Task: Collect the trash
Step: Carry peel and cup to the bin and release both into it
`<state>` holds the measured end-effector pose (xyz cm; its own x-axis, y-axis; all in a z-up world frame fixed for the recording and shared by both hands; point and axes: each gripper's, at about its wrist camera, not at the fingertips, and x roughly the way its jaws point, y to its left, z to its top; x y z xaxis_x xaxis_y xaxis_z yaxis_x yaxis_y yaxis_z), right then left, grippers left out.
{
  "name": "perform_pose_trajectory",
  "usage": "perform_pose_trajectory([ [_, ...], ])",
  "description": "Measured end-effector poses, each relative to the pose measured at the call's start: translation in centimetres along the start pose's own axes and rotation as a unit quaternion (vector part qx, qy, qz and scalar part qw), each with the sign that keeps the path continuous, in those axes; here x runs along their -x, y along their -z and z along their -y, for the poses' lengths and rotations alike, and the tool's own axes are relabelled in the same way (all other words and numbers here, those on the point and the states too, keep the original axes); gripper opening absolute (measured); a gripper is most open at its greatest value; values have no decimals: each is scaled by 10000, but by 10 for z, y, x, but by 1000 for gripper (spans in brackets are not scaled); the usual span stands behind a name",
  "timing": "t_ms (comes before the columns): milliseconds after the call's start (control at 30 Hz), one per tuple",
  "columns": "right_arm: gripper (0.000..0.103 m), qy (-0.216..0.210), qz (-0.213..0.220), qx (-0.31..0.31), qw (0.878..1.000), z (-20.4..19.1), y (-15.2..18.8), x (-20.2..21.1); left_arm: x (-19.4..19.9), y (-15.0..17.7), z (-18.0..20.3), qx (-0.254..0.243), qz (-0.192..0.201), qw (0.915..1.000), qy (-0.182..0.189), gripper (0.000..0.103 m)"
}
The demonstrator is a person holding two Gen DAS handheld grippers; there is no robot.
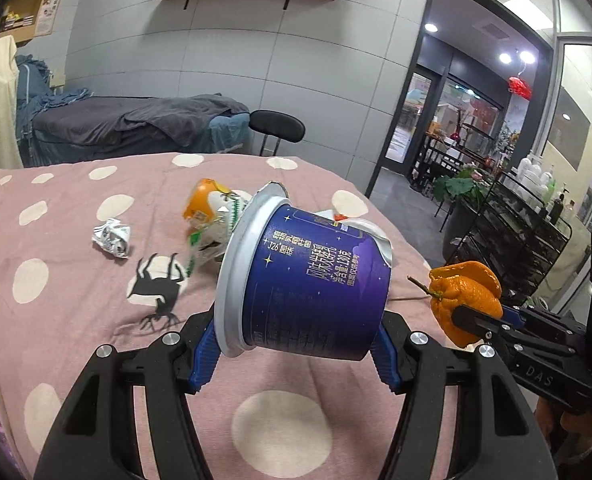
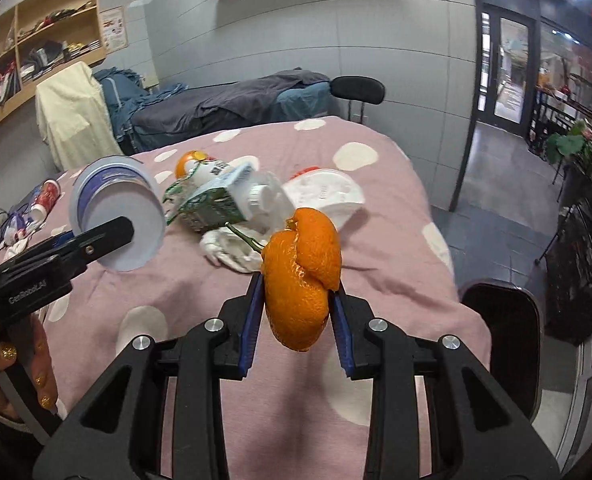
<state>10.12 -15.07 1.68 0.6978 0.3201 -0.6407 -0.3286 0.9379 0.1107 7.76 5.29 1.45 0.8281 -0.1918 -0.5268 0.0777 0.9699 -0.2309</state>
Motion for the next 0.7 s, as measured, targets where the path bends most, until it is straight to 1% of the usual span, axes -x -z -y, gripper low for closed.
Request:
perform_pose_trajectory([
  [167,33,460,51,-578,9973,54,10,13,-7,3,38,-359,-23,9984,433,61],
  [367,33,1107,74,-1143,9872,117,25,22,-17,6,84,-820,-53,9926,895,61],
  [467,33,1413,-49,-1503,9785,151,36,18,-19,6,107,-1080,-21,9882,1087,61],
  [500,33,1564,-133,-1662,9735,166,42,15,-20,6,114,-1164,-16,9867,1137,61],
  [600,33,1784,-425,-2050,9614,202,56,-2,-24,7,135,-1377,-30,9818,1306,61],
  [700,33,2019,-771,-2351,9477,234,77,-26,-31,7,148,-1477,-115,9784,1444,61],
])
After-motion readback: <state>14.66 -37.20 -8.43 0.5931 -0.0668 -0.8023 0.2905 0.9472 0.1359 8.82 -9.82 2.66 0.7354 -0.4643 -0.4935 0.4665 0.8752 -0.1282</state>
